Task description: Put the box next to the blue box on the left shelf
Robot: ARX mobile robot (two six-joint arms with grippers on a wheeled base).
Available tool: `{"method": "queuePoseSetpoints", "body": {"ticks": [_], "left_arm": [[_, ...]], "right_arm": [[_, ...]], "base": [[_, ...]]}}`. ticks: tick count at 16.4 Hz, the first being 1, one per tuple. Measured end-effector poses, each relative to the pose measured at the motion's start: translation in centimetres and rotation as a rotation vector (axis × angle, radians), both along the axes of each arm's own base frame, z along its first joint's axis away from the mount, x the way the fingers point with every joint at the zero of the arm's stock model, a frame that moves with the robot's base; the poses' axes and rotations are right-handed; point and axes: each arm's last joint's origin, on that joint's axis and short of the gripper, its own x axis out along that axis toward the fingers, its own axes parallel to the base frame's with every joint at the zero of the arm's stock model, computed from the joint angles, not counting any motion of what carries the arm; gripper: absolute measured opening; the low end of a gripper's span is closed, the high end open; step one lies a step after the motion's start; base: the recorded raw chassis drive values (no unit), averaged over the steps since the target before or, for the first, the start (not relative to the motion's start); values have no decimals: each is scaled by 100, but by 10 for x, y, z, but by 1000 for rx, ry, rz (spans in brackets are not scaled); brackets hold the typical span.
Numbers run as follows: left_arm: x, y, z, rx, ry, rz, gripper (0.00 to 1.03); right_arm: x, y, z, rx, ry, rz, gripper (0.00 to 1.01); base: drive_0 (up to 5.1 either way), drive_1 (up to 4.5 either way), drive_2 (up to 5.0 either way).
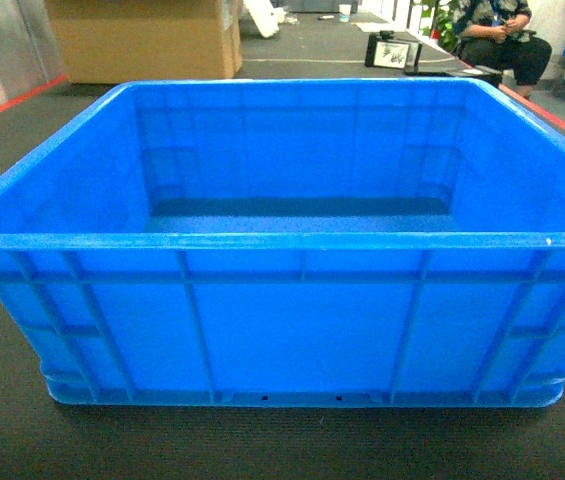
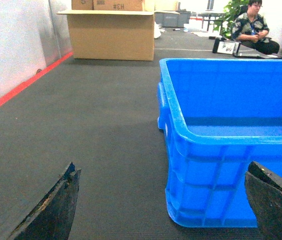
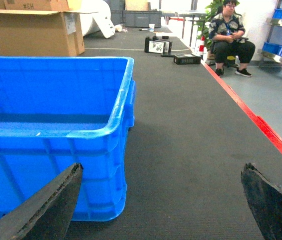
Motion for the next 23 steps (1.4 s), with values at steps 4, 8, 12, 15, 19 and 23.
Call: {"method": "queuePoseSetpoints", "body": {"ticks": [4,8,12,15,19,23], "left_arm": [[0,0,0,0,0,0,98],[0,0,0,0,0,0,98],[0,0,0,0,0,0,98],[0,0,0,0,0,0,98],[0,0,0,0,0,0,98],[0,0,0,0,0,0,98]], "right_arm": [[0,0,0,0,0,0,98],[0,0,0,0,0,0,98],[0,0,0,0,0,0,98],[0,0,0,0,0,0,98],[0,0,0,0,0,0,98],[0,0,0,0,0,0,98]], "base": [[0,0,0],[0,0,0],[0,0,0],[0,0,0],[0,0,0],[0,0,0]]}}
